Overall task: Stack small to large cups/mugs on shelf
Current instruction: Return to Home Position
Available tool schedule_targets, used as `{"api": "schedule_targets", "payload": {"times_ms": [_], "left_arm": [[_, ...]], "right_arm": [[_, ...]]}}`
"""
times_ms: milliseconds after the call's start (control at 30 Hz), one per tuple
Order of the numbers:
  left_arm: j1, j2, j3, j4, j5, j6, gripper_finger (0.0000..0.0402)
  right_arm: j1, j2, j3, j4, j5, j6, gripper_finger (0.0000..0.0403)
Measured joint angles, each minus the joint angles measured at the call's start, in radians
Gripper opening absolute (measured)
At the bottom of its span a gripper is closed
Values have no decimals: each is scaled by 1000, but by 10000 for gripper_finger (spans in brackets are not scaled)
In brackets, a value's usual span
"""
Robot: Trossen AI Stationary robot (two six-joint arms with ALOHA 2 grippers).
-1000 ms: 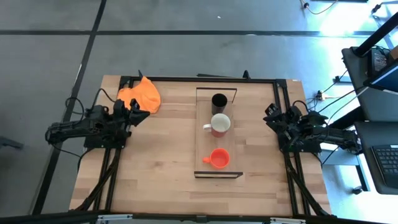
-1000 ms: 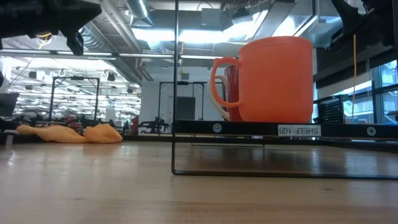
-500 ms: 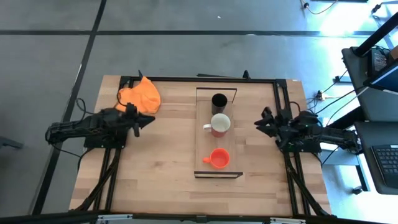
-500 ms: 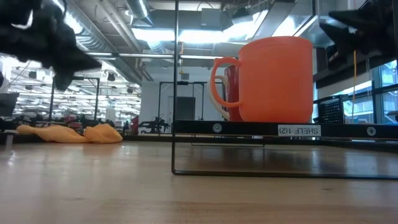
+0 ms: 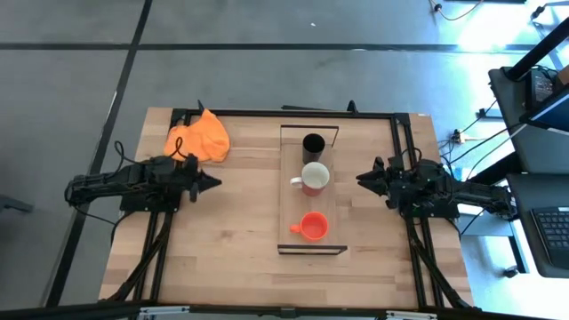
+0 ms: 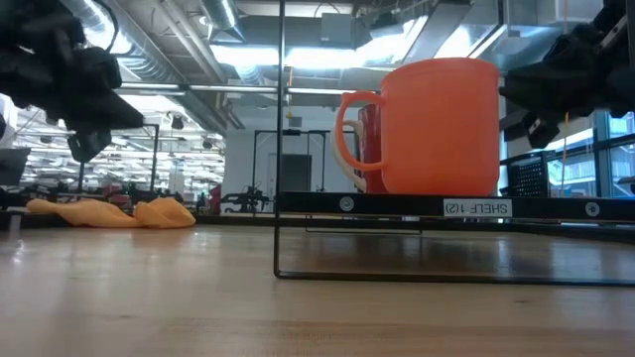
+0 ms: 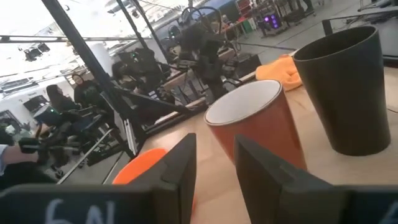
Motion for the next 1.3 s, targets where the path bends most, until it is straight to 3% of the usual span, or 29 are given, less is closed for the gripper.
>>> {"api": "schedule_targets", "payload": {"times_ms": [167, 267, 600, 900, 1300], "left_arm": [[-1, 0, 0, 22, 268, -65, 25], [-1, 0, 0, 35, 343, -103, 25], [0, 0, 1, 59, 323, -103, 25], [0, 0, 1, 59, 316, 82, 25], [0, 0, 1, 59, 316, 87, 25]], "right_arm": [[0, 0, 0, 0, 1, -1, 110], [0, 0, 0, 0, 1, -2, 110], [0, 0, 0, 0, 1, -3, 110], [0, 0, 0, 0, 1, -4, 110], [0, 0, 0, 0, 1, -3, 110]]}}
